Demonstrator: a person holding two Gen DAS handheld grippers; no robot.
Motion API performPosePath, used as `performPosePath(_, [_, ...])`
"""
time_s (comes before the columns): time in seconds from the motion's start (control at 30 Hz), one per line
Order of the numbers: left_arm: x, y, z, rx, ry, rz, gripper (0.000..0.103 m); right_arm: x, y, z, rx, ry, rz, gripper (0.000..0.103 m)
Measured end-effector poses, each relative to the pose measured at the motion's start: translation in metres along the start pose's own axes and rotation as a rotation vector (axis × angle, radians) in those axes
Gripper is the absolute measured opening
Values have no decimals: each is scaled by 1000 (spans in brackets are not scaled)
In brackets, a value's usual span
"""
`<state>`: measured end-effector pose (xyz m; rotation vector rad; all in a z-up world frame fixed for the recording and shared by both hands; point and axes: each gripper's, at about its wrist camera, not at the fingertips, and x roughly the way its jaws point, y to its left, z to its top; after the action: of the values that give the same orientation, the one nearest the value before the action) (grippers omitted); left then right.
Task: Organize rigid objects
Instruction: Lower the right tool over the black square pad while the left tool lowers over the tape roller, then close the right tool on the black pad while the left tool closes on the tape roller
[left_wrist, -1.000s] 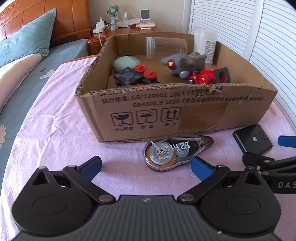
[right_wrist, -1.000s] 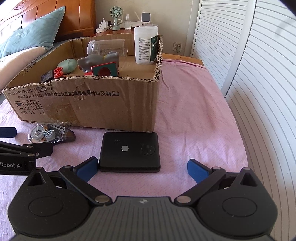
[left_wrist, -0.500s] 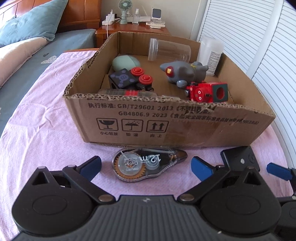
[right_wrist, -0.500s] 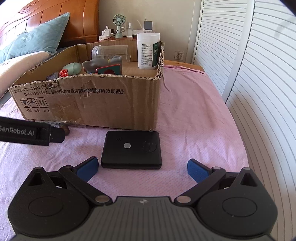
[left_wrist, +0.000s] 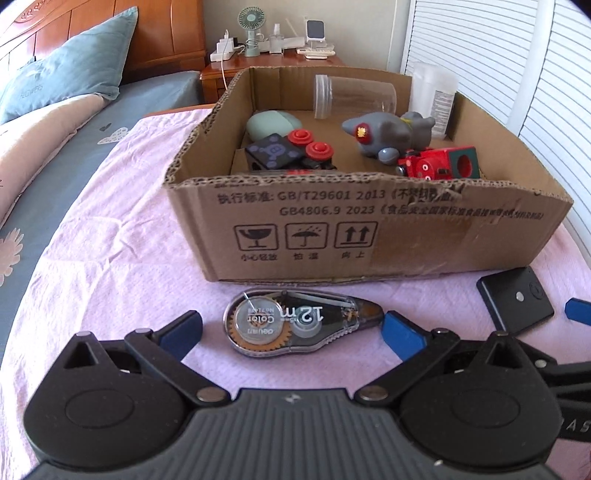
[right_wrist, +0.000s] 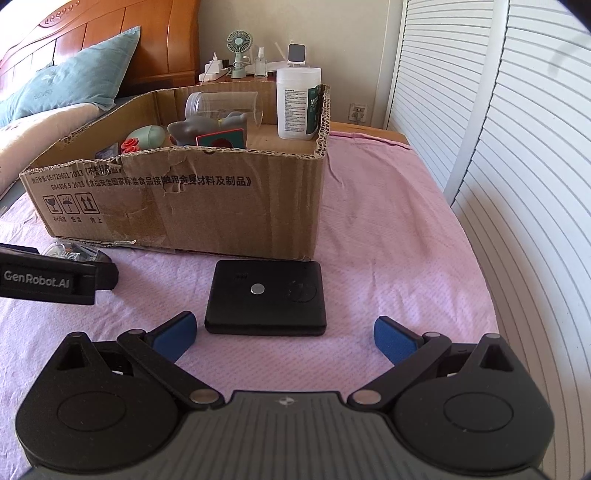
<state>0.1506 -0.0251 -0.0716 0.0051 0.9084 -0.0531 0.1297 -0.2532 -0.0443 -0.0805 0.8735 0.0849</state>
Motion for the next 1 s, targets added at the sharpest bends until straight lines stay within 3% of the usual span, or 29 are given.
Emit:
performPosePath(0.87, [0,1,-6,-21,-54,11,101,13,13,17,-84,6,88,103])
performPosePath(1.0, [0,1,-6,-4,-68,-3,97,14,11,17,-99,0,103,103])
